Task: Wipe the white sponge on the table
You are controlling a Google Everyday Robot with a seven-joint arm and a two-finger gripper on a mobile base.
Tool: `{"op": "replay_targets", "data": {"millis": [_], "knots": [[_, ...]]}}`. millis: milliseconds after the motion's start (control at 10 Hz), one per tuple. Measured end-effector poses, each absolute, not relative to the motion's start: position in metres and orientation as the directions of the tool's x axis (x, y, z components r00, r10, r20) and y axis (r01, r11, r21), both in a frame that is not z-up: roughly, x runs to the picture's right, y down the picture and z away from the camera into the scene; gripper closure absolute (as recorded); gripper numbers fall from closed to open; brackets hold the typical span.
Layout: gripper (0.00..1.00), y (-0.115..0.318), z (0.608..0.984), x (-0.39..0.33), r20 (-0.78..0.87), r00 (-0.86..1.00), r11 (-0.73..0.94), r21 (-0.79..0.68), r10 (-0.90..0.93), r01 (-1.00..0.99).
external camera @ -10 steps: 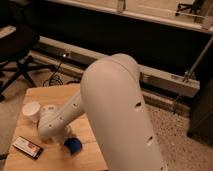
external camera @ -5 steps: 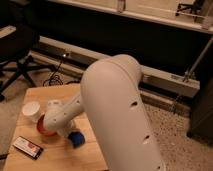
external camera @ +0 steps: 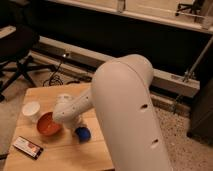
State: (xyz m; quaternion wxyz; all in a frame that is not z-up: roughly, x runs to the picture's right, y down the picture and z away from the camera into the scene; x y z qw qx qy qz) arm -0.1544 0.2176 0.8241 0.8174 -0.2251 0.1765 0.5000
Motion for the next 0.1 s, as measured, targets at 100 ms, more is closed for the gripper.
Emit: {"op": "replay_targets", "data": {"millis": [100], "knots": [[0.67,0.2155,0.825,-0.1454,-0.517,0.418,0.377,-0.189,0.747,-0.907]]}}
